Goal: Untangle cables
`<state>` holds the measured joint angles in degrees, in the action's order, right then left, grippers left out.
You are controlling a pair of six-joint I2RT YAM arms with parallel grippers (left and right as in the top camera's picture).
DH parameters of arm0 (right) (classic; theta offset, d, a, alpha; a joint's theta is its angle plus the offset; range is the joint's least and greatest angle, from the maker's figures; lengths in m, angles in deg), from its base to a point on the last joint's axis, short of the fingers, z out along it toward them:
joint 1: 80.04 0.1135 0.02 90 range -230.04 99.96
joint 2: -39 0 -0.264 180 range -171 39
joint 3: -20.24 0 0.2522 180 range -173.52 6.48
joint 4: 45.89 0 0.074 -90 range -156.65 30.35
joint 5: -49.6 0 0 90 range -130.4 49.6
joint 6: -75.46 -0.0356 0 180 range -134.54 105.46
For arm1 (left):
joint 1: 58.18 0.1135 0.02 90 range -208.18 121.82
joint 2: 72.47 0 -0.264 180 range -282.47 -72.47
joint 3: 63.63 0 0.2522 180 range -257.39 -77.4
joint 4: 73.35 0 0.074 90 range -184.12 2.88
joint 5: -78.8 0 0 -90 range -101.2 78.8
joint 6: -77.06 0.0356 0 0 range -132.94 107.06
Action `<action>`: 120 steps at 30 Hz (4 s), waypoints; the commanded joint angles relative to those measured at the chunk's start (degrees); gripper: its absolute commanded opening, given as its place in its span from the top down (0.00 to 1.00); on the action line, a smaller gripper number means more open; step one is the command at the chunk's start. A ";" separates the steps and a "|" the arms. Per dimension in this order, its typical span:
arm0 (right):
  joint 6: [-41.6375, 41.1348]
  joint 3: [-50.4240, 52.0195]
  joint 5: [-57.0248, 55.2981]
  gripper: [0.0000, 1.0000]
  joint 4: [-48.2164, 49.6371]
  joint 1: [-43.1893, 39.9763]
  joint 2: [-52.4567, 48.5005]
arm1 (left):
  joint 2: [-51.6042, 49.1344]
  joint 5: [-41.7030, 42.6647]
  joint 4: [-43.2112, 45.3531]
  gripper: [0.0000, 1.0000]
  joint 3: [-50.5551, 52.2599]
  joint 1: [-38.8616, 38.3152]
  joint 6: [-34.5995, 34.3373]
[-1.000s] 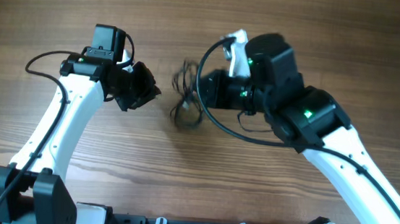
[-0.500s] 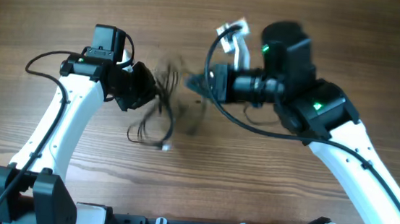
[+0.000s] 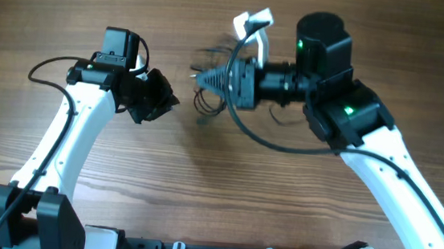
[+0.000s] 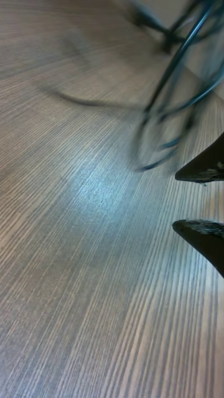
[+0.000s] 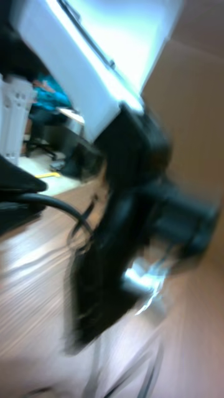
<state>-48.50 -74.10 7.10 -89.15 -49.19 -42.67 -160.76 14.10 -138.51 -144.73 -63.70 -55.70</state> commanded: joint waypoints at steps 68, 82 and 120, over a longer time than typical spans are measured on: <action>-1.99 0.44 -38.86 0.05 -25.22 -0.11 -7.65 | -4.04 -10.05 1.49 0.74 -0.04 -6.69 -0.15; 0.81 0.44 -33.44 0.05 -25.09 -0.11 -14.56 | -14.14 -10.71 0.52 0.41 -0.04 -13.68 6.99; 0.92 0.44 -31.98 0.05 -26.05 0.04 -14.56 | -14.16 -7.78 -0.24 0.29 0.59 -21.29 14.10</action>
<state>-48.67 -73.44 -25.42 -115.01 -49.28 -56.81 -174.34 4.13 -138.73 -144.73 -83.46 -45.15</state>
